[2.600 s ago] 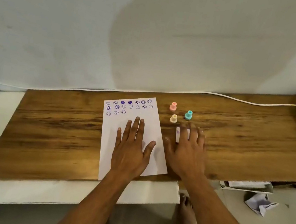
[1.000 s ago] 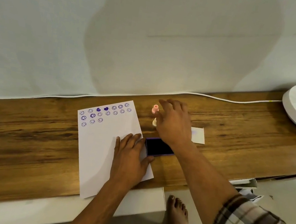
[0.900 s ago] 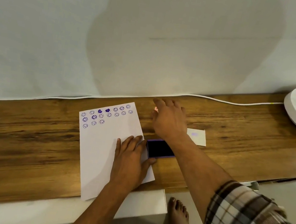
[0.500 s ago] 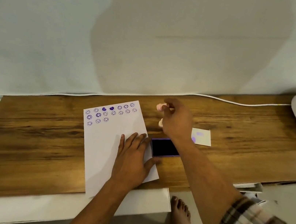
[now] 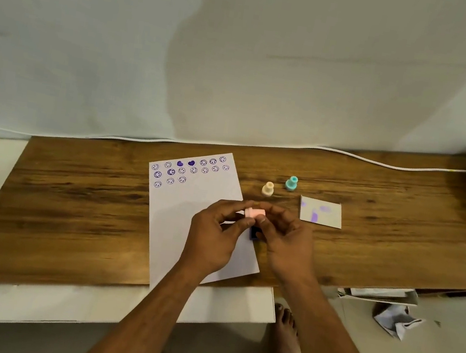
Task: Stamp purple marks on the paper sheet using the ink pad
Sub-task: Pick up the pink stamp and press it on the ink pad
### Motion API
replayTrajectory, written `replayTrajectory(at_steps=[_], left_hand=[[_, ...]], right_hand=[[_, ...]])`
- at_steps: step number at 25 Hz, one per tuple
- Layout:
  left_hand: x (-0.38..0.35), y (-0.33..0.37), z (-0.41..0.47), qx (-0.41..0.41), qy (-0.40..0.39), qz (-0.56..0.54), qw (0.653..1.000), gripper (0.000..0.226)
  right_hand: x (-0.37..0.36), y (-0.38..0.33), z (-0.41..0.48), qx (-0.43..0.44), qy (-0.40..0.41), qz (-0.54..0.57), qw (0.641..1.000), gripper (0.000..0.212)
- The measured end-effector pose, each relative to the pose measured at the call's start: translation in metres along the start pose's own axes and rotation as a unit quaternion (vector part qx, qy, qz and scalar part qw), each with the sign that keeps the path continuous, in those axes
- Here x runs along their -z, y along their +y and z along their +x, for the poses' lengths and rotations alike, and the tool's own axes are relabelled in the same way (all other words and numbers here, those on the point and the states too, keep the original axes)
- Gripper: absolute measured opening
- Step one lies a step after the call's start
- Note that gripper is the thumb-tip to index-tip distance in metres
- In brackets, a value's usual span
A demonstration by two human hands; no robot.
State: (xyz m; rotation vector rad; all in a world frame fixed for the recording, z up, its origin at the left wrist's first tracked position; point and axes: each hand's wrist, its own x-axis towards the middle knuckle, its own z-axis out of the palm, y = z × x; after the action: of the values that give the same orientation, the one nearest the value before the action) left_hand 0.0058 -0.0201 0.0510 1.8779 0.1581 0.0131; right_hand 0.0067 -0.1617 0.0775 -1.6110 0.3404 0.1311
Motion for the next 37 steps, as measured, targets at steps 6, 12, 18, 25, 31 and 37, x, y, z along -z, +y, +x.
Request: replayTrajectory(at_steps=[6,12,18,25,31,37], left_hand=[[0.005,0.002,0.002,0.025,0.023,-0.024,0.999,0.038],[0.004,0.001,0.003,0.036,0.022,-0.028,0.999,0.034],[0.004,-0.003,0.008,0.064,0.024,-0.060,0.996,0.035],[0.005,-0.007,0.011,0.124,0.032,-0.122,0.984,0.031],[0.010,-0.014,0.014,0.134,0.073,-0.060,0.986,0.028],[0.011,-0.025,0.010,0.096,0.058,0.034,0.993,0.033]], right_hand=[[0.002,0.000,0.008,-0.003,-0.009,0.010,1.000,0.023],[0.001,0.000,0.009,0.012,-0.022,0.012,1.000,0.025],[-0.004,0.004,0.012,0.031,-0.024,0.018,0.999,0.025],[-0.003,0.012,0.015,0.111,-0.017,-0.066,0.991,0.025],[0.016,0.017,0.031,0.173,0.027,-0.309,0.935,0.030],[0.004,0.031,0.042,0.146,0.017,-0.477,0.866,0.030]])
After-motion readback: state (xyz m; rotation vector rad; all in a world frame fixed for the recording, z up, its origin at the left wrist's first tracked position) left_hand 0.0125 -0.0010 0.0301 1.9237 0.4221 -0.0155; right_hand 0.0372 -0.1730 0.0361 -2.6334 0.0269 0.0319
